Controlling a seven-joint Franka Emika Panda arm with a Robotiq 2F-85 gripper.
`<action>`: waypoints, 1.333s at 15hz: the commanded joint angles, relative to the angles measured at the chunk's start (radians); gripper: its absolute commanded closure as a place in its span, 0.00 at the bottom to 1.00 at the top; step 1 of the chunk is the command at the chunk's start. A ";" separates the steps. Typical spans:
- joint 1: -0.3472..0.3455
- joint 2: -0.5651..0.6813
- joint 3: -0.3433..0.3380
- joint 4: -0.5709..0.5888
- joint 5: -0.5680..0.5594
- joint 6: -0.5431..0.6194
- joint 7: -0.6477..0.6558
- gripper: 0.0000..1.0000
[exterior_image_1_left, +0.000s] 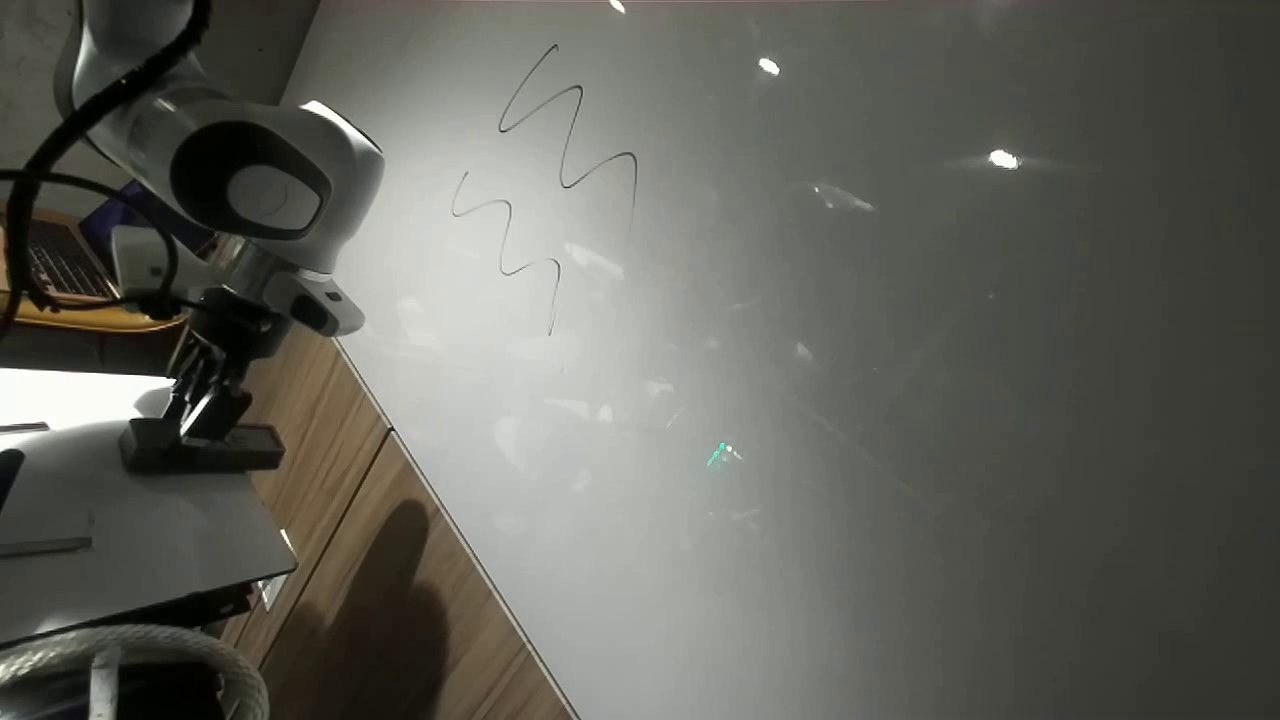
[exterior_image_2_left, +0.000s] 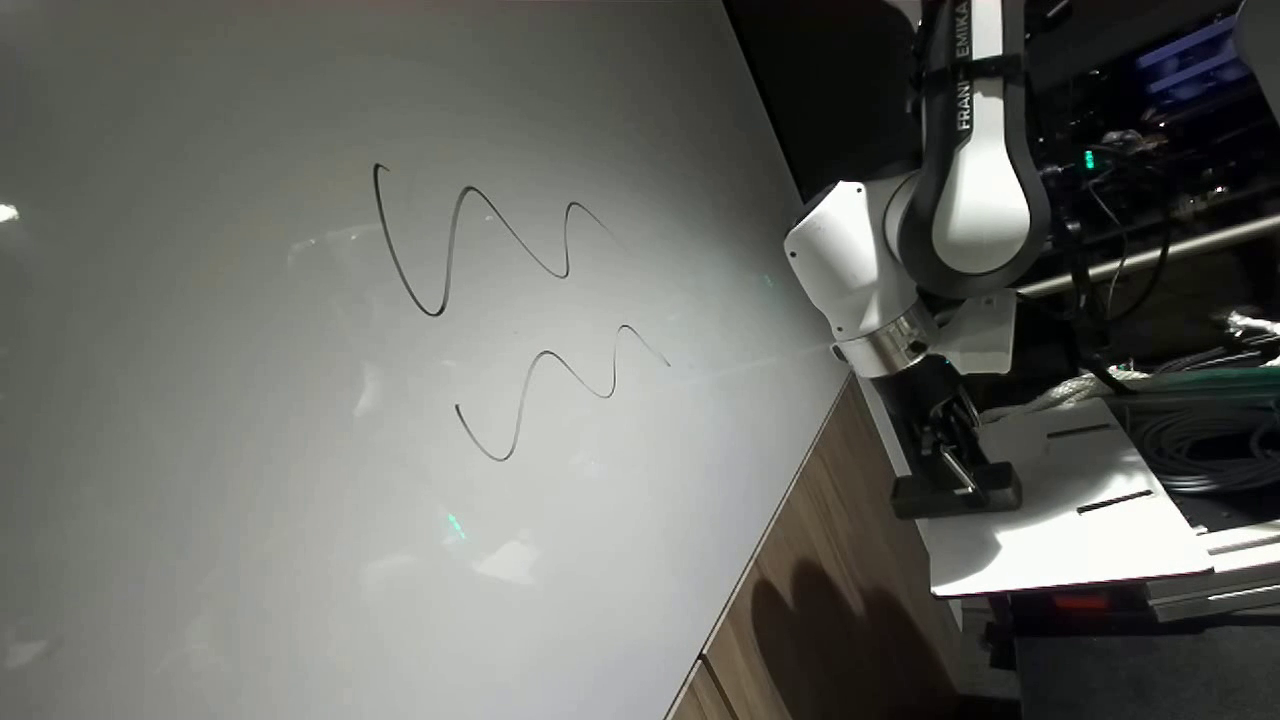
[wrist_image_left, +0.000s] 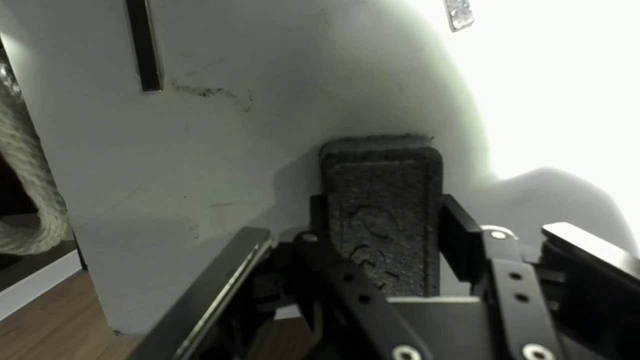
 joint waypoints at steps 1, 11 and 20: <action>0.012 0.004 -0.024 0.001 -0.032 0.026 0.018 0.71; 0.047 -0.194 0.029 0.024 -0.169 -0.056 0.103 0.71; 0.019 -0.524 0.245 0.099 -0.207 -0.100 0.158 0.71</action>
